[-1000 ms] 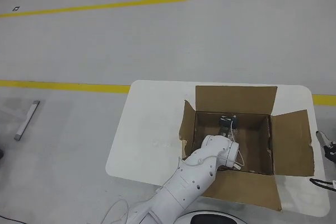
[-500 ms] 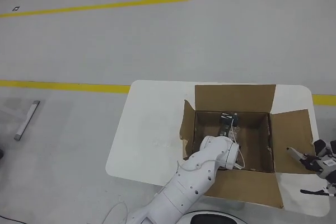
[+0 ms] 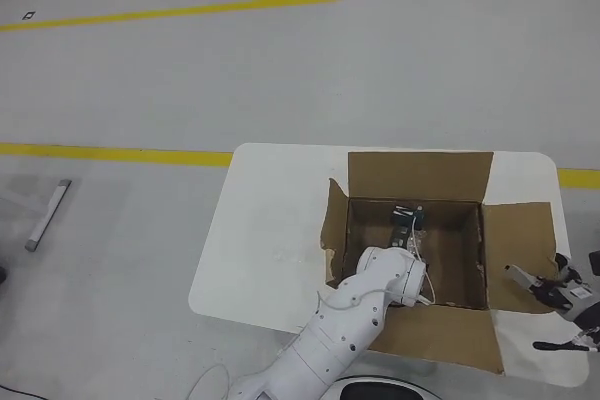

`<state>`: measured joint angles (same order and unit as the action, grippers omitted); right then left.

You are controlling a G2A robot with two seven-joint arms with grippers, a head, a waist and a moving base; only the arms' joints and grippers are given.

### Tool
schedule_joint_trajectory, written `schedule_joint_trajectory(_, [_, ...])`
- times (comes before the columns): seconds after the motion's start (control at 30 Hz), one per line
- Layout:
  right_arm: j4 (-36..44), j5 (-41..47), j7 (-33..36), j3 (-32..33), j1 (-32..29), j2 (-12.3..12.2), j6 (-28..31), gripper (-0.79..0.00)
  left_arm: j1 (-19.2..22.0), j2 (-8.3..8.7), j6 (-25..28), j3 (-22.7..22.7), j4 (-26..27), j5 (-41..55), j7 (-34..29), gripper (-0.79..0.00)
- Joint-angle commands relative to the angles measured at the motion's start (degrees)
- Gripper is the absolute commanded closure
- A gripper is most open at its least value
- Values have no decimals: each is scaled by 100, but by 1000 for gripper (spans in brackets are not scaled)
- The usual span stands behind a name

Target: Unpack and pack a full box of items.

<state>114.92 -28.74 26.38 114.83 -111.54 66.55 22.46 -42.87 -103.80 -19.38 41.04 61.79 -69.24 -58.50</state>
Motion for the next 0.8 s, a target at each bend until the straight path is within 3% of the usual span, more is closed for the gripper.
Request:
schedule_joint_trajectory(0.0, [30, 111, 71, 55, -13, -5, -26, -203, -6, -8, 19, 4, 1, -23, -9, 0])
schedule_joint_trajectory(0.07, [42, 149, 100, 86, -35, -11, 43, -132, -11, -17, 24, 3, 11, -63, -17, 0])
schedule_joint_trajectory(0.1, [47, 159, 99, 99, -46, -11, 47, -40, -14, -21, 25, 5, 20, -79, -22, 0])
schedule_joint_trajectory(0.13, [50, 164, 88, 106, -57, -11, 43, 0, -17, -25, 26, 7, 36, -102, -26, 0])
schedule_joint_trajectory(0.77, [94, 84, -50, 91, -43, -6, -47, 0, -113, -35, 30, 42, 148, -274, -66, 0])
